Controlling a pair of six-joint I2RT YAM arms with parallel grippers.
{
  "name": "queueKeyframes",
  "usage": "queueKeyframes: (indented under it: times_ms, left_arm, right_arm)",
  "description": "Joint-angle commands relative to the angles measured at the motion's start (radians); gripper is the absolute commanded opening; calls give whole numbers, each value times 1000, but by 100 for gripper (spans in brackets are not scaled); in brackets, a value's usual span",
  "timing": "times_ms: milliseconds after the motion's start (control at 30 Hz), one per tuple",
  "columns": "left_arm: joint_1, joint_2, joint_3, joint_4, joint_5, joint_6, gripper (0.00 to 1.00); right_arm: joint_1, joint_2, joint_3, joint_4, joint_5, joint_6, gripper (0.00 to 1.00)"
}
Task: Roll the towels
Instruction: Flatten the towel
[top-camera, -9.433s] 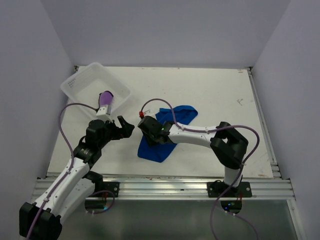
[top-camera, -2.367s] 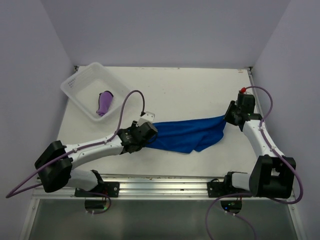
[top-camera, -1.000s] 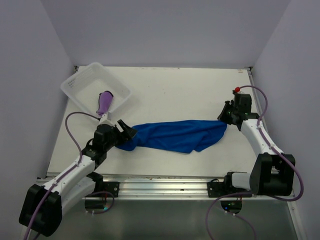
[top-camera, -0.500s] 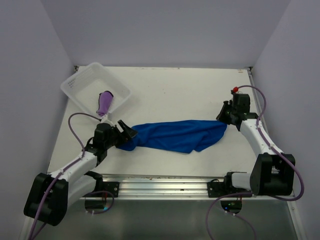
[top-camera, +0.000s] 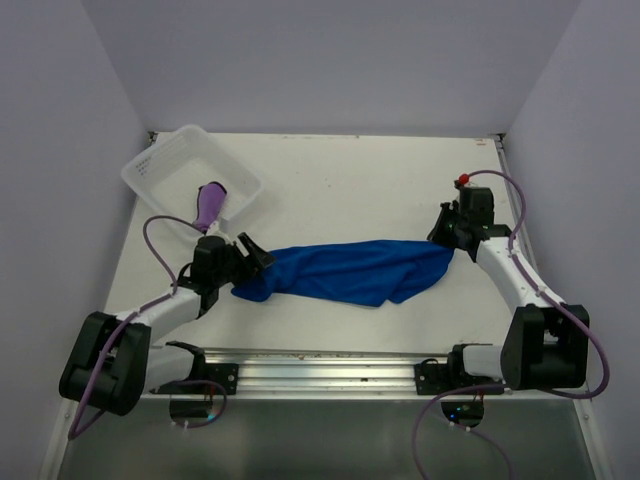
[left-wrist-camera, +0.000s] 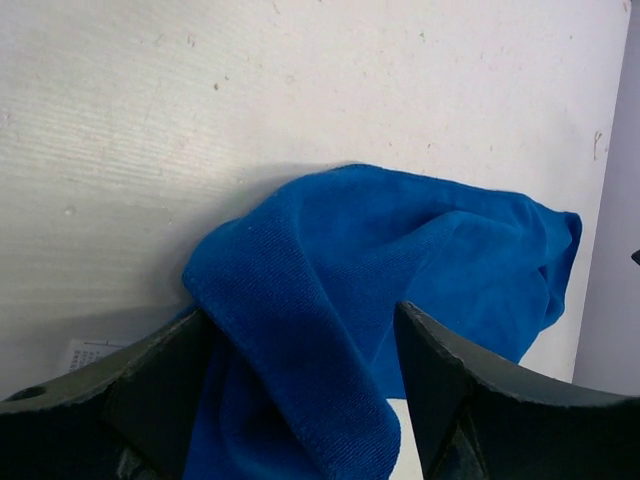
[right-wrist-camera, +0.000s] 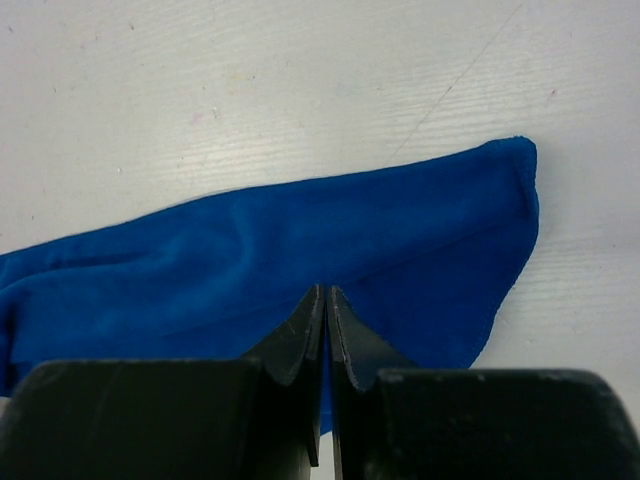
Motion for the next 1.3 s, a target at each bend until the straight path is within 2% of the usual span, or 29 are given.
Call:
queueKeyframes:
  times_ms: [0, 100, 167, 200, 233, 300, 333, 367, 533, 600, 733, 767, 867, 967, 1067, 1100, 1133, 1200, 1267]
  left_arm:
    - [13, 5, 45, 84, 10, 39, 75]
    - [13, -2, 65, 82, 7, 56, 68]
    - [13, 2, 77, 81, 9, 67, 56]
    - [12, 1, 81, 84, 13, 78, 49]
    - [13, 1, 81, 90, 21, 84, 29]
    - [13, -8, 78, 99, 47, 116, 7]
    - [13, -16, 70, 105, 56, 121, 1]
    - [13, -31, 62, 107, 71, 128, 0]
    - [0, -105, -5, 118, 119, 207, 0]
    - [-45, -143, -24, 119, 111, 243, 0]
    - [-227, -166, -19, 105, 36, 299, 0]
    - [-308, -147, -15, 101, 19, 319, 0]
    - [-443, -93, -8, 98, -19, 346, 0]
    - [-534, -59, -7, 60, -79, 366, 0]
    - [-591, -48, -5, 23, -122, 391, 16]
    - [-602, -47, -1, 17, -126, 394, 32]
    - [-609, -47, 5, 4, -137, 395, 39]
    - [-626, -53, 18, -17, -165, 402, 50]
    - [-631, -70, 24, -20, -177, 405, 54]
  right_arm:
    - [3, -4, 26, 20, -16, -17, 7]
    - [8, -10, 24, 20, -15, -20, 6]
    - [8, -11, 24, 17, -15, -20, 6]
    - [9, -14, 24, 15, -15, -23, 6]
    - [9, -14, 23, 14, -15, -21, 6]
    - [9, -22, 23, 10, -18, -23, 6]
    - [11, -25, 21, 12, -20, -23, 5]
    - [14, -27, 21, 10, -20, -23, 5]
    - [29, -40, 17, 3, -18, -26, 5]
    - [44, -42, 15, 4, -13, -27, 5]
    - [72, -39, 15, -2, -1, -35, 5]
    - [77, -39, 15, -3, -1, -37, 5]
    - [80, -37, 14, -2, -1, -38, 5]
    - [81, -36, 12, 0, -3, -40, 5]
    - [83, -31, 10, 4, -7, -40, 5]
    - [83, -27, 10, 9, -7, -40, 5]
    - [84, -25, 10, 9, -9, -40, 5]
    - [83, -22, 10, 10, -10, -38, 5]
    - [81, -21, 9, 12, -12, -40, 5]
